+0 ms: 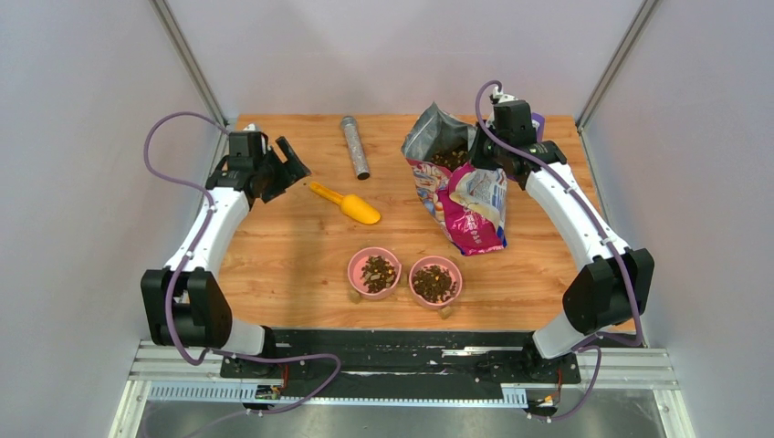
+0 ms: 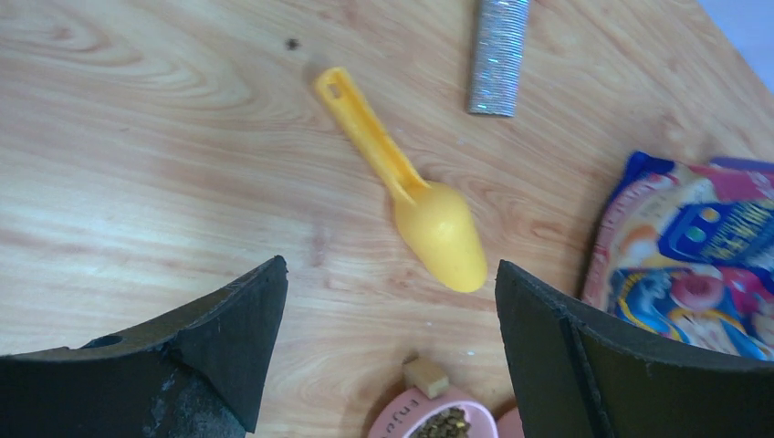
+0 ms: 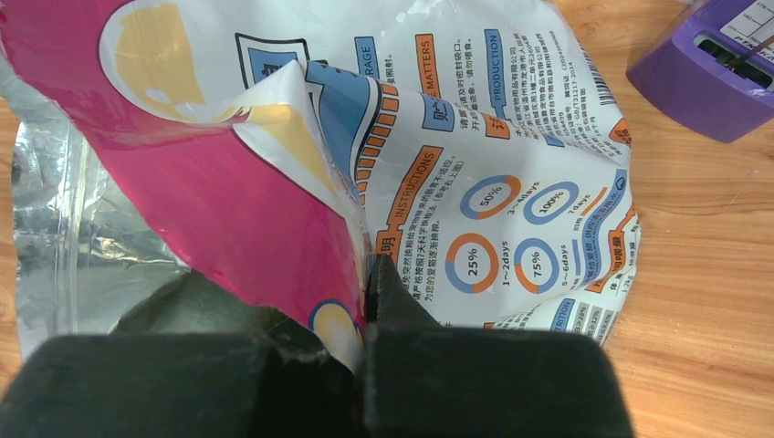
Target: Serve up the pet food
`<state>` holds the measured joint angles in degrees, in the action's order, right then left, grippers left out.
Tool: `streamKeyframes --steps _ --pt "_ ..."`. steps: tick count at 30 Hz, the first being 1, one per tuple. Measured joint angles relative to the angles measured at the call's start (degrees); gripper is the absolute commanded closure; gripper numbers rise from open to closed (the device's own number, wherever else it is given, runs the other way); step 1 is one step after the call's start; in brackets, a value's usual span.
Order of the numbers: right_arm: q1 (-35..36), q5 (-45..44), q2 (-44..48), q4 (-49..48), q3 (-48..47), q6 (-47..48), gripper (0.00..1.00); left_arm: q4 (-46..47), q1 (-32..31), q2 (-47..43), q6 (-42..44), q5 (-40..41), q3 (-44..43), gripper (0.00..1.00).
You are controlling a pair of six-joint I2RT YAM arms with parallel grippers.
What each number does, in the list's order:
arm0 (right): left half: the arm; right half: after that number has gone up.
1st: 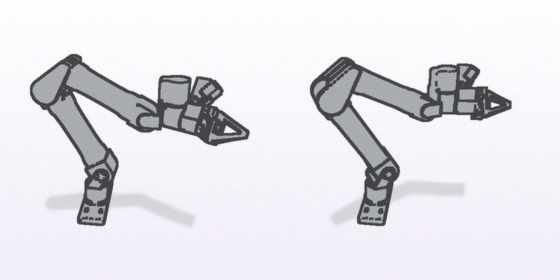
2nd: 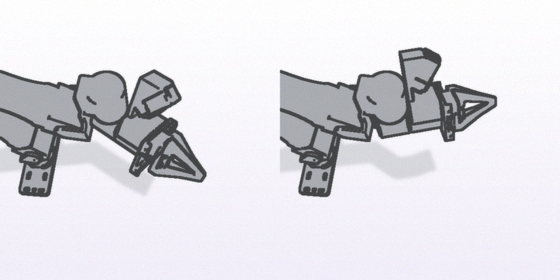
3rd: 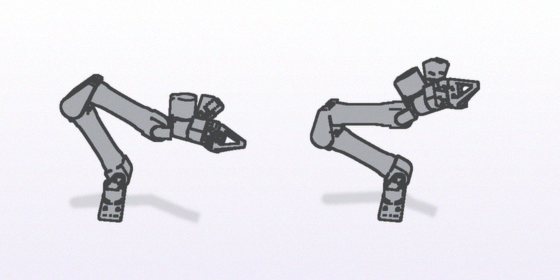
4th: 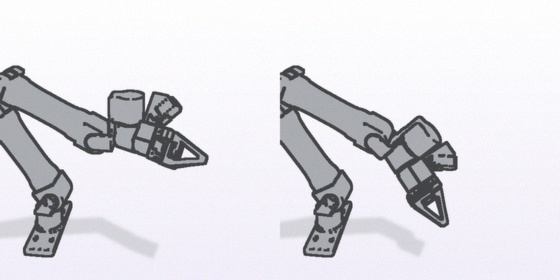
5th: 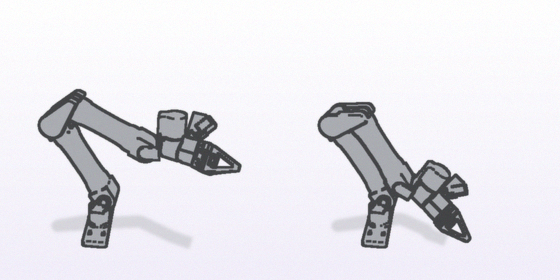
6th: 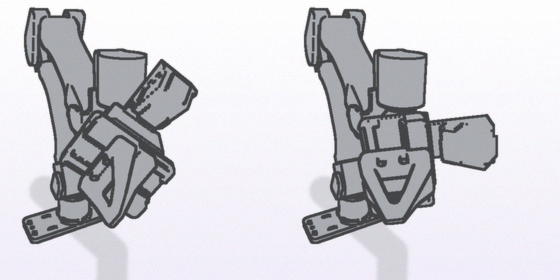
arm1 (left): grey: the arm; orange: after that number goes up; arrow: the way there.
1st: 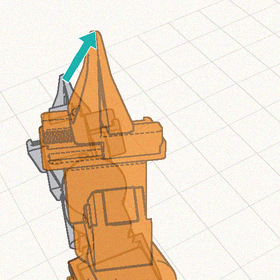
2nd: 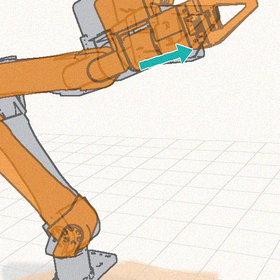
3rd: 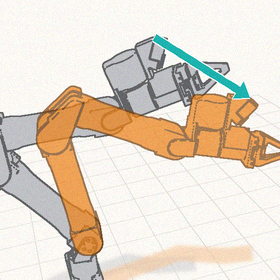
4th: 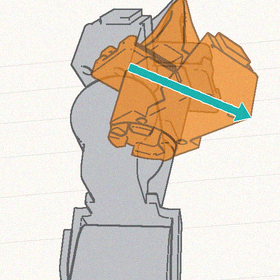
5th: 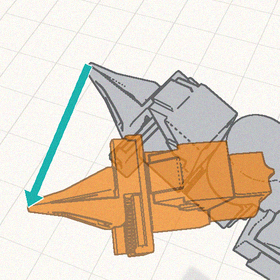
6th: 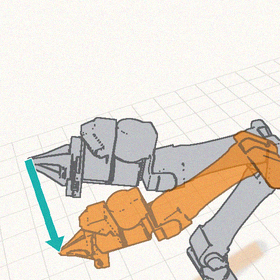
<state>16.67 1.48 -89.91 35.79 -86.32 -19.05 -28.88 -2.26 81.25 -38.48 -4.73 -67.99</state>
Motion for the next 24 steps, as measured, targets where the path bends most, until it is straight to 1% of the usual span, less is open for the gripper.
streamKeyframes --steps 3,5,10,13,17,24 --pt "0.00 0.13 0.00 0.00 0.00 -0.22 1.00 2.10 -0.57 -0.15 0.66 -4.76 0.00 0.11" --pt "0.00 0.28 0.00 0.00 0.00 -0.46 1.00 4.28 -2.12 -0.26 1.42 -8.26 0.00 0.11" --pt "-0.15 1.42 0.02 0.00 0.00 -1.22 1.00 9.94 -10.25 -0.28 2.14 -14.75 -0.02 0.10" --pt "-0.22 2.16 0.17 0.02 0.07 -1.46 1.00 12.66 -15.37 0.48 2.12 -16.96 -1.05 0.10" --pt "-0.24 3.06 0.66 0.09 0.24 -1.36 1.00 15.45 -18.97 5.70 3.30 -17.70 -7.41 0.10" --pt "-0.24 6.27 1.31 0.07 0.72 1.88 1.00 19.41 -19.80 19.06 8.85 -18.47 -21.92 0.09"
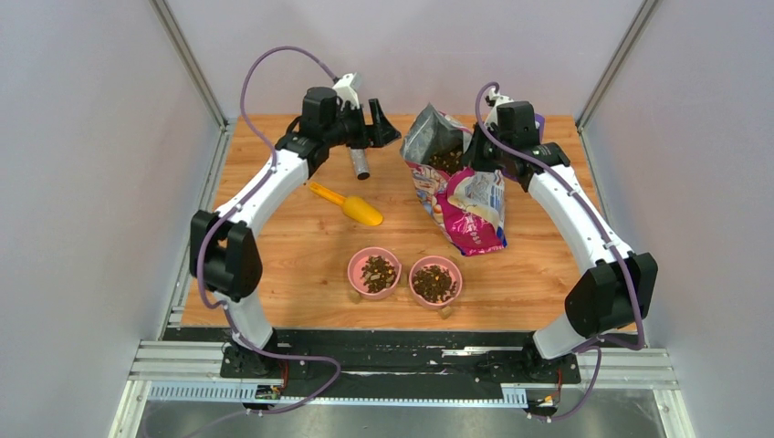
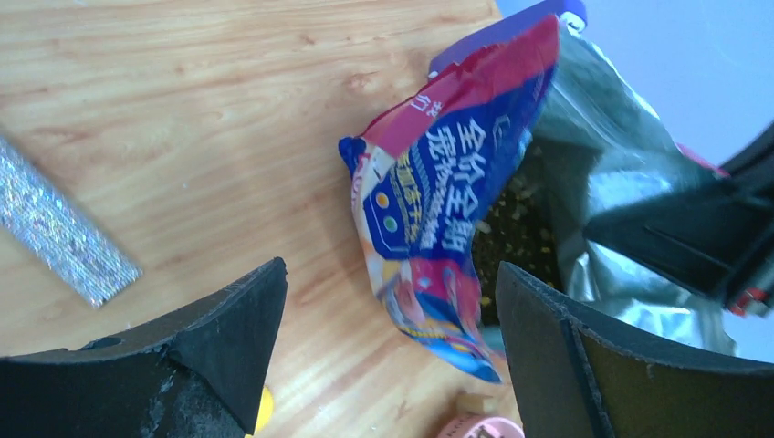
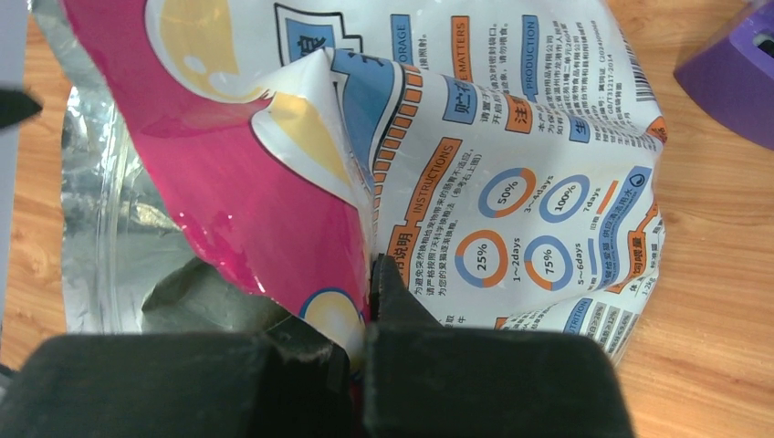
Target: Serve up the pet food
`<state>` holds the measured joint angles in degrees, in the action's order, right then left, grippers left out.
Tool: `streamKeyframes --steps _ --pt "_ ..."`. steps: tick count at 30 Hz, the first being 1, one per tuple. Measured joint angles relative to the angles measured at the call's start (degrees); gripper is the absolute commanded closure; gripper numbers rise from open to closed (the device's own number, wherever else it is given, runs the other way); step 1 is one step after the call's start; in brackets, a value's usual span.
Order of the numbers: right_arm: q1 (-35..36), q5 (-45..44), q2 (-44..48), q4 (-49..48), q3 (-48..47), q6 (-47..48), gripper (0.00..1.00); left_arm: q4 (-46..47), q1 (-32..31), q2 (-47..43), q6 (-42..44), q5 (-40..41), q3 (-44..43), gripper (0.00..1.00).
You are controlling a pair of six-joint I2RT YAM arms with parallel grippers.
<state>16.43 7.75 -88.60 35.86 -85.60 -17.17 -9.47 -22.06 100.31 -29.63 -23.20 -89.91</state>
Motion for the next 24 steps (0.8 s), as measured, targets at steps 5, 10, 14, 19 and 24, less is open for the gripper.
streamKeyframes --steps 5,10,14,19,24 --pt "0.00 3.80 0.22 -0.09 0.48 3.21 1.00 -1.01 -0.22 10.97 3.34 -1.22 -12.39 0.12" --pt "0.11 5.64 0.20 0.09 0.48 4.11 1.00 -3.08 -1.18 19.52 4.37 -3.34 -22.58 0.17" --pt "0.22 5.62 0.22 0.11 0.48 4.20 1.00 -4.37 -2.19 19.93 4.35 -3.56 -22.53 0.16" --pt "0.31 5.18 0.20 0.09 0.48 3.91 1.00 -6.10 -2.62 15.50 3.54 4.46 -16.92 0.15" --pt "0.35 4.87 0.20 0.07 0.48 3.56 1.00 -7.72 -2.58 9.57 2.99 9.27 -16.50 0.13"
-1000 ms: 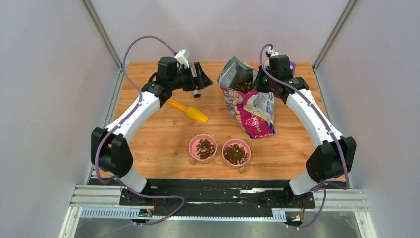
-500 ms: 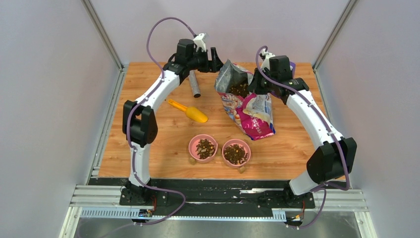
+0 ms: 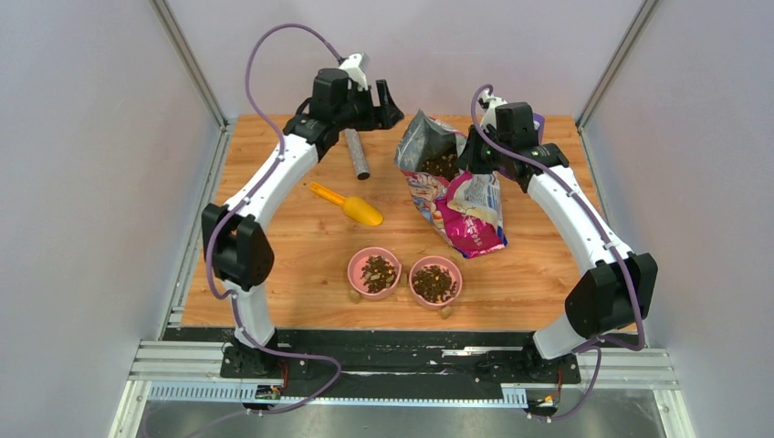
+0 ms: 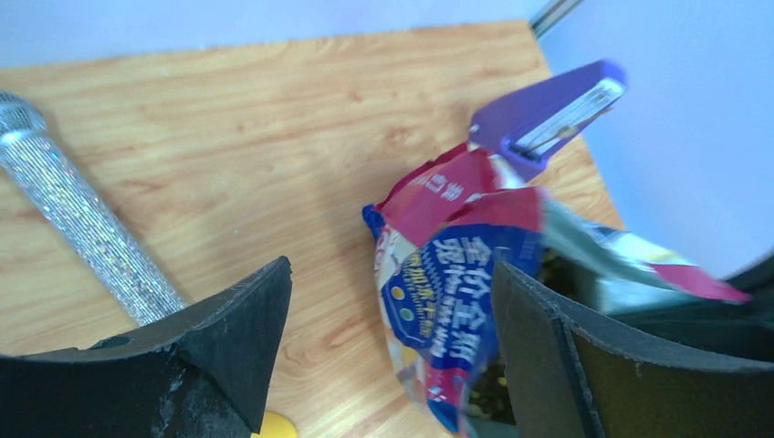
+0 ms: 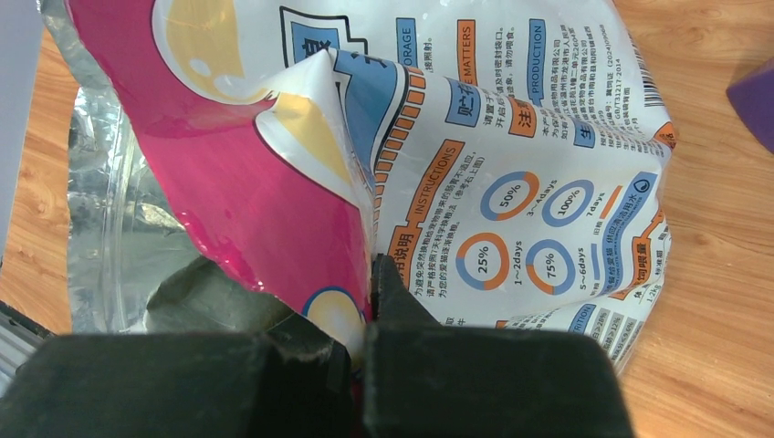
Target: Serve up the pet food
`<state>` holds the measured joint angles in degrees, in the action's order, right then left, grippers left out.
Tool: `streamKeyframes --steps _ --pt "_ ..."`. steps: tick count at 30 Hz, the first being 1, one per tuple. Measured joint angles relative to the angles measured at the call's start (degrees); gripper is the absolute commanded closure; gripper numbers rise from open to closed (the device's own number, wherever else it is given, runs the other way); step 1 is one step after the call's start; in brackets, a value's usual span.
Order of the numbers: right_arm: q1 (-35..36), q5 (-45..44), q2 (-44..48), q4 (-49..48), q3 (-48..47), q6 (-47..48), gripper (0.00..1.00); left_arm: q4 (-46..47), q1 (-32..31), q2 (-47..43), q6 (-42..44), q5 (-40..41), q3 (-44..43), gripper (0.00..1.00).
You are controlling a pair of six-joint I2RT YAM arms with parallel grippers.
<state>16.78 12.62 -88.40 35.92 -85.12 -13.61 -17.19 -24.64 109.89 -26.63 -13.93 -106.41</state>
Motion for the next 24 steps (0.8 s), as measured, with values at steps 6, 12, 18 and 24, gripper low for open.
streamKeyframes --steps 6,12,18,24 --pt "0.09 -0.31 0.00 0.00 0.00 -0.17 1.00 -0.15 0.04 -7.98 0.46 -1.97 -0.09 0.10" --pt "0.13 -0.33 0.02 -0.04 0.00 -0.28 1.00 0.22 -0.24 -8.83 1.09 -8.33 2.23 0.10" --pt "0.70 -0.52 0.02 -0.20 0.07 -0.26 1.00 0.04 -0.79 -3.54 0.98 -11.13 4.15 0.19" --pt "2.05 -1.62 0.76 -1.75 1.73 -0.39 1.00 -0.15 -0.96 2.91 -1.57 -15.02 1.97 0.40"
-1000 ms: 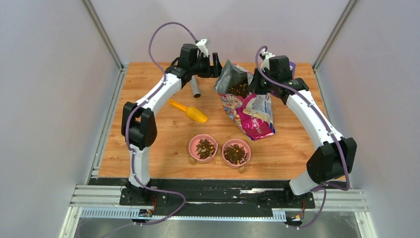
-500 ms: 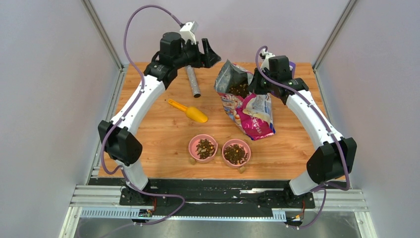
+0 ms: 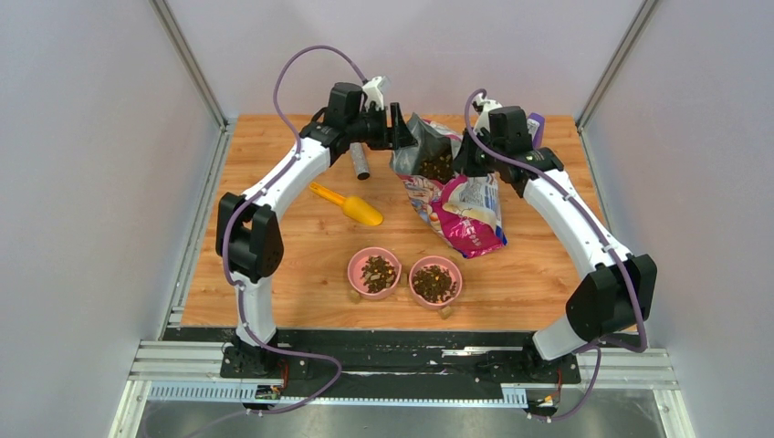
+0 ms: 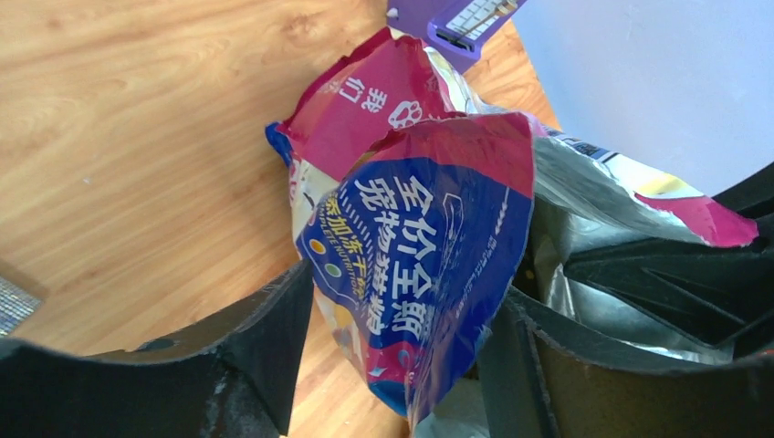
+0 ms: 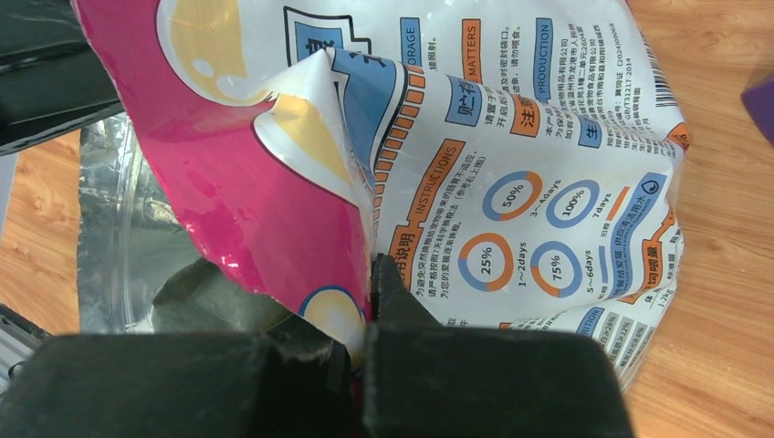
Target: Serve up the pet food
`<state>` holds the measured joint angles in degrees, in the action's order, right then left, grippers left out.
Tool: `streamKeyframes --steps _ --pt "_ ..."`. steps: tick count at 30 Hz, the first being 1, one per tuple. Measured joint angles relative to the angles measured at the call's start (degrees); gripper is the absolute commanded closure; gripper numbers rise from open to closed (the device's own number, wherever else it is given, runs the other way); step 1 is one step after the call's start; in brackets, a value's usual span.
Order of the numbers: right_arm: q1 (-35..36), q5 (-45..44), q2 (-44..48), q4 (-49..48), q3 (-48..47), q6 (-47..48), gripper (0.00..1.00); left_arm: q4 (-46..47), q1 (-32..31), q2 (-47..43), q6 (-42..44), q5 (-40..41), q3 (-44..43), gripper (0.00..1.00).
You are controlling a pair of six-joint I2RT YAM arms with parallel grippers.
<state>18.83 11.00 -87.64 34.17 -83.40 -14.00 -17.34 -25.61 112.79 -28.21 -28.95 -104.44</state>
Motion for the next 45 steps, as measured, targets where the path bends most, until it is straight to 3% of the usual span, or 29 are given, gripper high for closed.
streamKeyframes --steps 5,7,8,9,11,13,15,17,26,30,36,41,45 --pt "0.85 -1.31 0.42 -0.59 0.52 -0.07 1.00 -0.26 -0.39 0.76 -1.66 -0.28 -0.70 0.63" --pt "0.98 -1.66 0.52 -0.61 0.63 -0.07 0.98 -0.31 -0.50 0.81 -2.32 0.28 -1.64 0.82" --pt "1.01 -1.73 0.55 -0.61 0.63 -0.07 0.90 -0.46 -0.55 0.81 -2.69 0.61 -2.21 0.95" --pt "1.05 -1.77 0.55 -0.59 0.63 -0.07 0.78 -0.66 -0.57 0.83 -3.19 0.74 -2.93 0.98" --pt "1.18 -1.62 0.61 -0.57 0.63 -0.48 0.48 -1.22 -0.63 1.11 -4.17 1.05 -4.39 1.00" --pt "1.49 -0.92 1.20 -0.07 0.63 -0.39 0.25 -2.14 -0.85 1.60 -5.14 1.66 -5.77 1.00" --pt "1.79 -0.70 2.10 0.52 0.63 -1.09 0.11 -3.08 -1.09 1.99 -6.47 2.91 -6.84 1.00" --pt "2.03 -0.55 3.63 1.22 0.63 -1.07 0.06 -4.42 -1.16 1.99 -8.17 4.39 -7.32 1.00" --pt "2.64 5.53 15.91 0.00 3.30 2.69 0.02 -7.28 -1.14 1.97 -17.79 9.16 -7.69 1.00" --pt "7.10 5.18 20.70 -1.22 7.67 5.99 0.03 -7.43 -1.14 1.97 -21.00 9.38 -7.69 1.00" --pt "15.63 -9.42 22.12 -3.65 14.80 7.48 0.08 -8.48 -1.18 1.97 -23.17 9.38 -8.50 1.00" --pt "17.53 -19.82 21.42 -4.66 16.55 6.82 0.29 -8.81 -1.29 1.97 -23.19 9.38 -8.66 1.00" --pt "19.85 -24.57 18.14 -7.13 16.48 6.84 0.30 -9.20 -1.33 1.99 -23.19 9.35 -8.85 1.00"
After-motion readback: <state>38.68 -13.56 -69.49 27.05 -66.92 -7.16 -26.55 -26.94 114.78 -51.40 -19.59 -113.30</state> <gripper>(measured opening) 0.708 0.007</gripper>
